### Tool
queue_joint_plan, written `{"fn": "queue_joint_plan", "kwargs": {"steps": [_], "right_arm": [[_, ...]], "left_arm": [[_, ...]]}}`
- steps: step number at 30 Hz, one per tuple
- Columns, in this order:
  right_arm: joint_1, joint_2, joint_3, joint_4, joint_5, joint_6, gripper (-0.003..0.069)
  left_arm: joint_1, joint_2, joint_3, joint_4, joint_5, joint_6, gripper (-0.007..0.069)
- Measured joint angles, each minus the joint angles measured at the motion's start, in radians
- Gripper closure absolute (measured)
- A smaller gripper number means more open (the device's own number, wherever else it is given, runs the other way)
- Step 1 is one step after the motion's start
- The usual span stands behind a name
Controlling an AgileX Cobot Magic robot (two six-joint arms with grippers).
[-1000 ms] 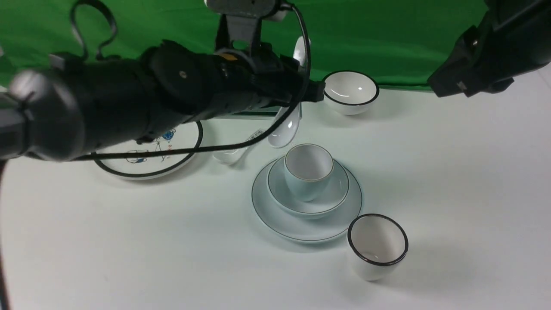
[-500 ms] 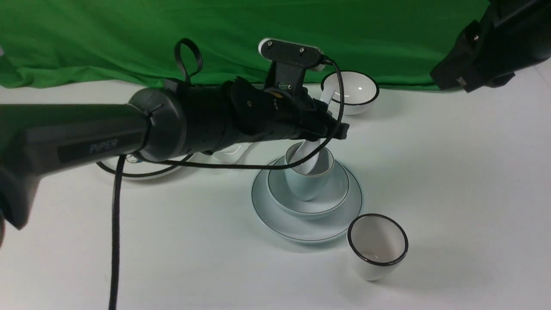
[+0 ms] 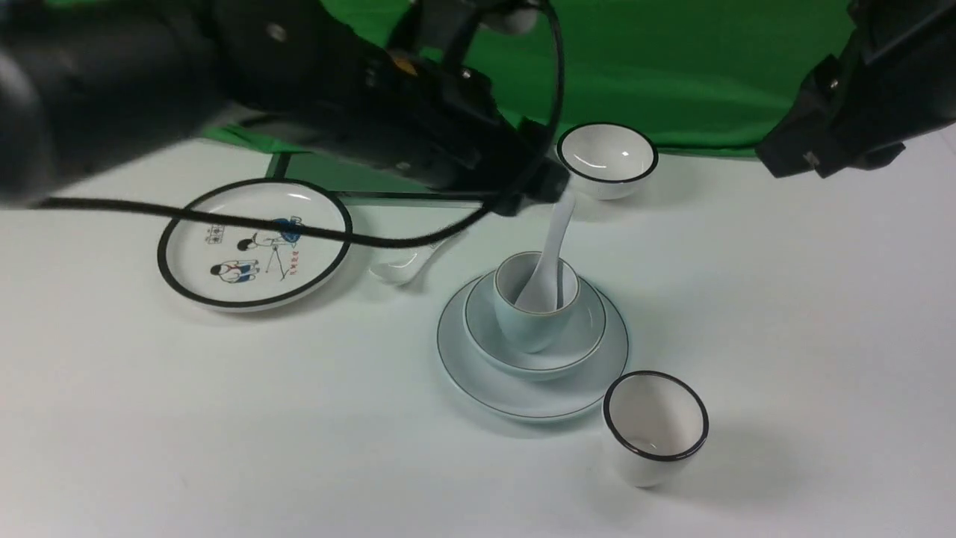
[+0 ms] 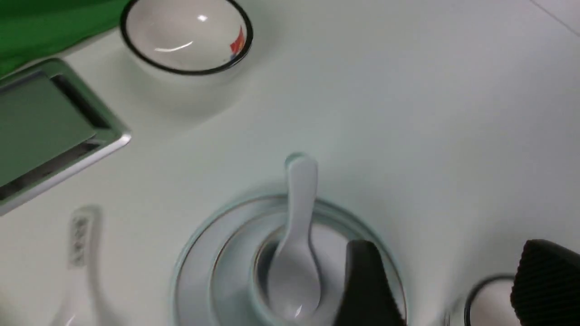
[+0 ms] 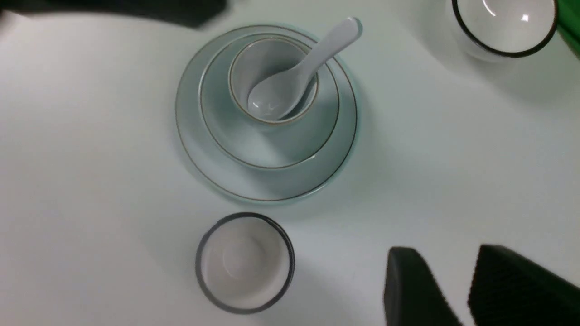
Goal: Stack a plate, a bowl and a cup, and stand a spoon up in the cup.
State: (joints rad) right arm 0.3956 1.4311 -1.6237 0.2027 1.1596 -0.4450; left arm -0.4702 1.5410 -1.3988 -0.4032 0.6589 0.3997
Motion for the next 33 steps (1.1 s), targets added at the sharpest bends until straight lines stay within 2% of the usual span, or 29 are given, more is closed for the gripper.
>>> {"fn": "queue_joint_plan", "kwargs": {"steps": [3,5,7,10,13,14,17,21,25,29,33], "right_arm": [[0.0,-0.029,0.0,0.005,0.001,0.007,0.0429],[0.0,-0.046,0.0,0.005,0.008,0.009,0.0443],[0.0,-0.081,0.009,0.004,0.015,0.01,0.0487],[0.0,-0.142,0.065,0.004,-0.018,0.01,0.0582],[0.0,-0.223,0.151,0.004,-0.105,0.013,0.0643],[0.0,-0.229,0.159,0.004,-0.113,0.014,0.0646],[0.0,-0.348,0.31,0.03,-0.268,0.0,0.0648],[0.0,-0.502,0.515,0.15,-0.475,-0.074,0.0645],[0.0,-0.666,0.711,0.26,-0.688,-0.148,0.0642],[0.0,-0.811,0.86,0.28,-0.862,-0.152,0.0637],[0.0,-0.907,0.932,0.287,-0.926,-0.152,0.0627]], "left_arm": [[0.038,-0.154,0.04,0.167,0.137,-0.109,0.04],[0.055,-0.219,0.079,0.211,0.158,-0.134,0.0462],[0.091,-0.348,0.184,0.251,0.165,-0.164,0.0566],[0.138,-0.518,0.352,0.263,0.137,-0.194,0.0645],[0.178,-0.661,0.515,0.277,0.086,-0.209,0.0659],[0.178,-0.661,0.515,0.277,0.086,-0.209,0.0659],[0.214,-0.848,0.703,0.283,0.017,-0.216,0.0659],[0.214,-1.031,0.833,0.272,-0.013,-0.216,0.0659],[0.215,-1.183,0.9,0.273,-0.022,-0.216,0.0659],[0.218,-1.273,0.92,0.289,-0.028,-0.216,0.0659],[0.219,-1.299,0.922,0.295,-0.029,-0.216,0.0657]]}}
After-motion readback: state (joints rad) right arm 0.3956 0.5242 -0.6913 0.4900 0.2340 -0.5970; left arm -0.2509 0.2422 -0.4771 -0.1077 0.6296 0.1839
